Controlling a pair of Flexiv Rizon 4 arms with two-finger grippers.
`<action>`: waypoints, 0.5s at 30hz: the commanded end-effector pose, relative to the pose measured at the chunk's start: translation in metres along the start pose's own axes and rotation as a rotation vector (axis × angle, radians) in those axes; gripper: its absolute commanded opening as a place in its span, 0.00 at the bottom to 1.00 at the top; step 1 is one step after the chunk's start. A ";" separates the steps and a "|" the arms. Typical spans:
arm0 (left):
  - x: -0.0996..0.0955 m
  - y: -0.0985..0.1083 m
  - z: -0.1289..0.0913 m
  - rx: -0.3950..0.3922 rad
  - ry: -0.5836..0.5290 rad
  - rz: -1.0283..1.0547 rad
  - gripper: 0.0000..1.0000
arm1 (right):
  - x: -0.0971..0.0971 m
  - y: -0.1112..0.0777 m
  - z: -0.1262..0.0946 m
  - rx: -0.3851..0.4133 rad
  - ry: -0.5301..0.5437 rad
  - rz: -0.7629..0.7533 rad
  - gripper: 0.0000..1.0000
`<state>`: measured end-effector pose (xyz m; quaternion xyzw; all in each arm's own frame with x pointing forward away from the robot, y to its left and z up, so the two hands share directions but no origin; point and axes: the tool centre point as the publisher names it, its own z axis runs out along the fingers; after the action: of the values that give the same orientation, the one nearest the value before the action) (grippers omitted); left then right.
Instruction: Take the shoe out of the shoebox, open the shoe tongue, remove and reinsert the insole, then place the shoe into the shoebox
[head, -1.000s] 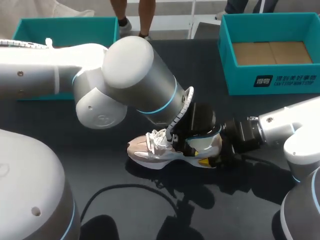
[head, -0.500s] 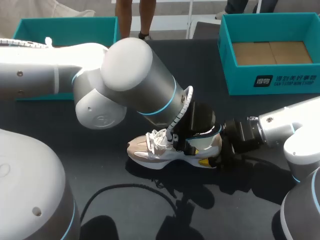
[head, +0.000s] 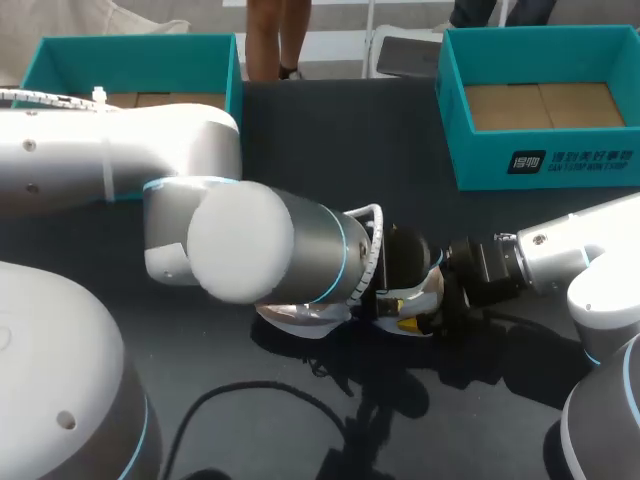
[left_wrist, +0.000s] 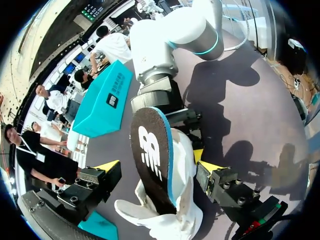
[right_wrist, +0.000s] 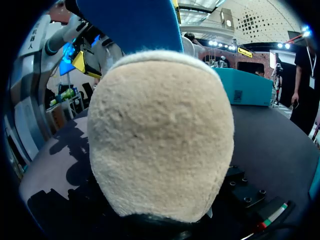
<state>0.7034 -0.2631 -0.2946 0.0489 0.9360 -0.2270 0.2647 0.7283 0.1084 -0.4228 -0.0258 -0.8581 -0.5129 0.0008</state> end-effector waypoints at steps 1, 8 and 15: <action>0.004 0.000 0.008 -0.005 -0.065 0.003 1.00 | 0.000 0.001 0.001 0.004 -0.001 0.000 0.00; -0.002 0.004 0.007 -0.012 -0.160 -0.033 0.94 | 0.000 0.001 0.001 0.004 -0.001 0.000 0.00; -0.001 0.006 0.009 -0.029 -0.174 -0.097 0.79 | 0.000 0.001 0.001 0.004 -0.001 0.000 0.00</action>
<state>0.7109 -0.2581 -0.3018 -0.0160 0.9159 -0.2317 0.3274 0.7283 0.1084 -0.4228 -0.0258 -0.8580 -0.5129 0.0008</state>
